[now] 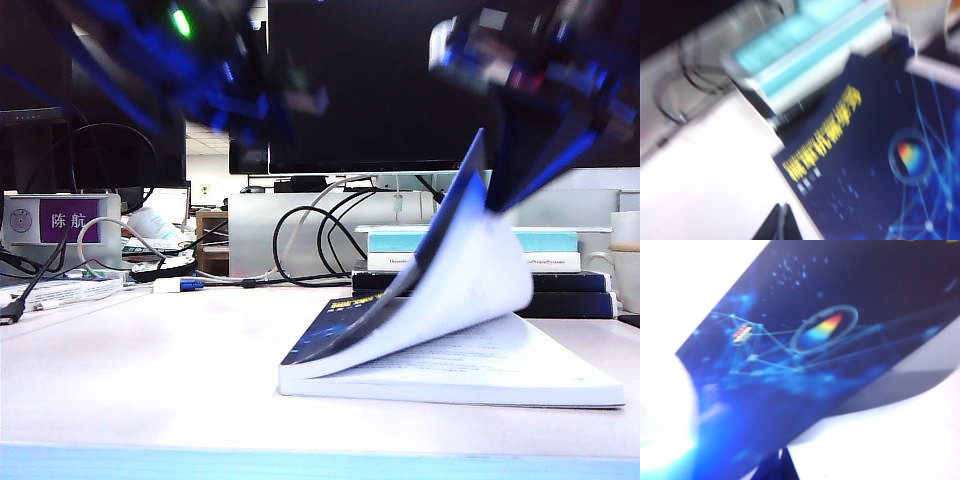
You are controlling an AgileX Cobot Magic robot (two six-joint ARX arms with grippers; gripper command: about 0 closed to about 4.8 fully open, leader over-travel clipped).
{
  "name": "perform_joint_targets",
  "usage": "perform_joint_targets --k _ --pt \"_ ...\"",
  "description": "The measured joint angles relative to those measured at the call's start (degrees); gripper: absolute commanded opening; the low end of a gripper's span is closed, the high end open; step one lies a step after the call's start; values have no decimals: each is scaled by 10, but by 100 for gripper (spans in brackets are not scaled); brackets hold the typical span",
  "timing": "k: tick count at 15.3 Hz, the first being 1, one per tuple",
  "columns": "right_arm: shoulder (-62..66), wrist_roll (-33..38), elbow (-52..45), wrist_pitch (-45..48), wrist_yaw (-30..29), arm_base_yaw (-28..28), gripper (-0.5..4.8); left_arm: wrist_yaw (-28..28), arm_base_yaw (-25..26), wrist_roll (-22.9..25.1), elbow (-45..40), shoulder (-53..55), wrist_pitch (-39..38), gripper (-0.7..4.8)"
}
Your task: Close the book.
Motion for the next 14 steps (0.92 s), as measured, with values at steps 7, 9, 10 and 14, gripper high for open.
perform_joint_targets --k 7,9,10,14 --pt "-56 -2 9 -66 0 0 -1 43 49 -30 0 -198 -144 -5" --pt "-84 -2 9 -78 0 0 -1 47 91 -40 0 -264 -206 -5" --pt "-91 -2 9 -85 0 0 -1 47 99 -40 0 -280 -219 -5" --pt "-138 -1 9 -125 0 0 -1 77 125 -67 0 -346 -284 -5"
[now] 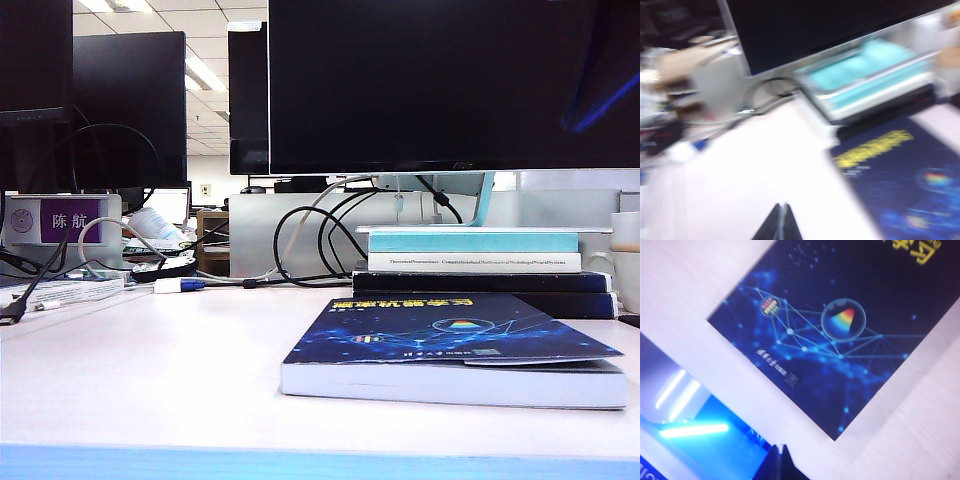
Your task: Close the book.
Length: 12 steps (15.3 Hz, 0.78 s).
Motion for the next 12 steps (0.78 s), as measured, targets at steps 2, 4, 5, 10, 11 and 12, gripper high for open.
perform_joint_targets --k 2,4,5,10,11,12 --pt "-22 10 0 2 0 0 -1 29 -1 -16 0 -25 -28 -5" --pt "-42 16 0 2 0 0 -1 37 -1 -31 0 -46 -48 -5" --pt "-62 24 0 2 0 0 -1 34 0 -36 -4 -64 -65 -5" --pt "-188 41 0 43 64 -5 -1 30 91 -60 -68 -173 -86 -5" --pt "-220 40 -10 73 75 -9 -1 46 125 -64 -92 -187 -89 -5" --pt "-259 40 -39 116 78 -23 -1 78 175 -80 -113 -195 -83 -5"
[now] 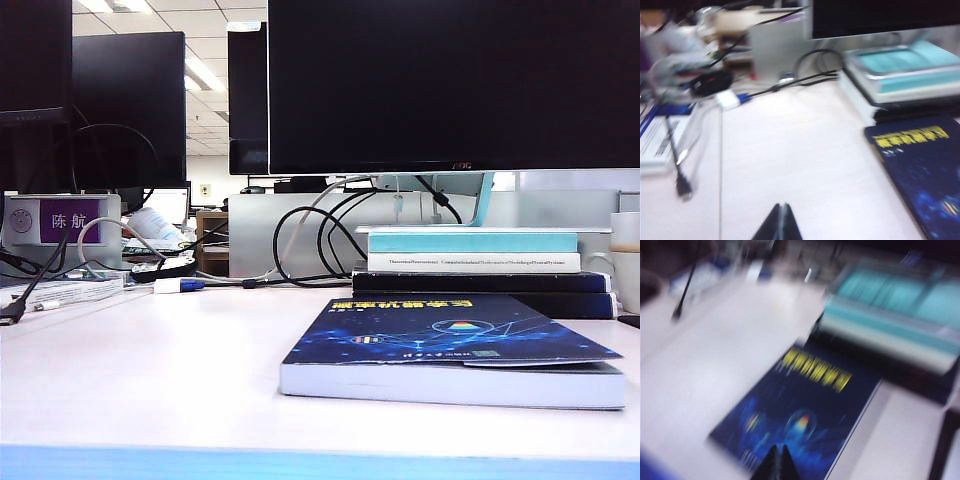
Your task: Close the book.
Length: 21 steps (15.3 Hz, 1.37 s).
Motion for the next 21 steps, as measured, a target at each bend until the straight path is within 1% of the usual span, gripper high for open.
perform_joint_targets --k 1,2,4,6,7,8,9,10,11,12,14,15,16,18,19,20,21 --pt "-52 0 -46 63 9 -18 -1 15 39 -18 -16 -3 16 -5" --pt "-114 1 -95 104 10 -36 -1 29 70 -33 -26 -9 39 -5" --pt "-163 1 -127 122 10 -52 -1 61 95 -39 -33 -18 65 -5" --pt "-205 3 -157 140 10 -64 -1 76 112 -50 -49 -32 75 -5" --pt "-251 21 -194 183 10 -68 -1 78 116 -60 -78 -53 75 -5" --pt "-292 29 -245 245 10 -68 -1 78 116 -71 -112 -91 86 -5" --pt "-297 28 -330 324 10 -67 -1 57 117 -82 -168 -169 108 -5" --pt "-297 28 -365 371 12 -67 -1 57 117 -89 -188 -199 109 -5" --pt "-296 33 -381 395 26 -67 -1 56 117 -93 -198 -206 114 -5" --pt "-297 52 -422 466 69 -67 -1 56 117 -103 -221 -205 122 -5" --pt "-297 40 -470 492 80 -68 -1 52 117 -104 -254 -205 143 -5" --pt "-297 35 -507 501 92 -71 -1 49 117 -104 -266 -205 165 -5" --pt "-296 34 -506 498 97 -77 -1 40 117 -104 -271 -205 175 -5" --pt "-297 34 -506 497 95 -115 -1 26 120 -110 -280 -205 179 -5" --pt "-297 41 -506 495 61 -154 -1 28 126 -111 -282 -205 180 -5" --pt "-297 48 -506 494 8 -188 -1 28 133 -108 -282 -205 180 -5" --pt "-297 49 -506 492 -24 -208 -1 28 137 -98 -283 -205 179 -5"
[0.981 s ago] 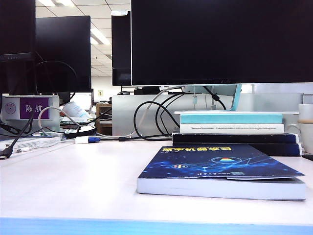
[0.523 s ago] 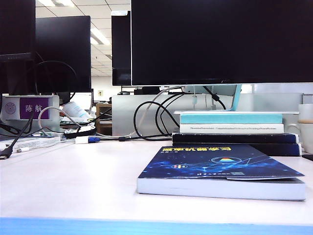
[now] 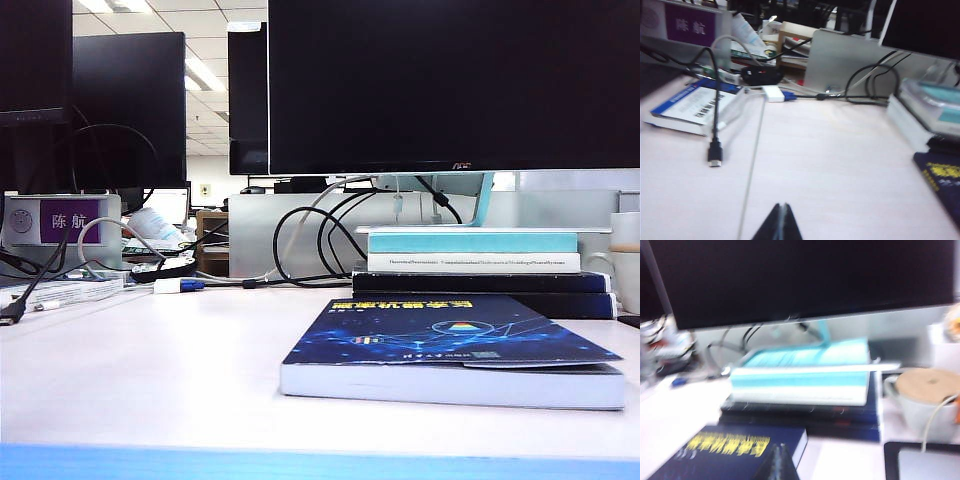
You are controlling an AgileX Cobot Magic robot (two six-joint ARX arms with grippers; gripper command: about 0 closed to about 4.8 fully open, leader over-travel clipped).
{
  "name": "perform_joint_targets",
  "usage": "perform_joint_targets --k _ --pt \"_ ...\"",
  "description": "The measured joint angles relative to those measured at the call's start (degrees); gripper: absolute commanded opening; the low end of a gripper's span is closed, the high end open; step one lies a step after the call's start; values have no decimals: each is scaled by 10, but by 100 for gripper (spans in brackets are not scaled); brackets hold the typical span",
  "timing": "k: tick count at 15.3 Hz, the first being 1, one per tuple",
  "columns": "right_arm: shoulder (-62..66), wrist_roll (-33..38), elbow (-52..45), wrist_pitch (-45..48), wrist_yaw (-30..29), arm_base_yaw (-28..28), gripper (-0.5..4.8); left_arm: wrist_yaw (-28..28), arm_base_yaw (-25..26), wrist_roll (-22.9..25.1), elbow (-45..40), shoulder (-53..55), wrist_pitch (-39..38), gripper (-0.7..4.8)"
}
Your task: Close the book.
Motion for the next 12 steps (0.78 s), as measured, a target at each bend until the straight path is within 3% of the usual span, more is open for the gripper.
perform_joint_targets --k 2,6,12 --pt "0 -3 0 -37 -35 -39 -1 -1 13 11 0 0 0 -5" --pt "0 -1 0 -145 86 -50 -1 -2 14 24 0 0 -11 -3" --pt "0 18 0 -144 92 -50 -1 -2 14 24 0 0 -11 -3"
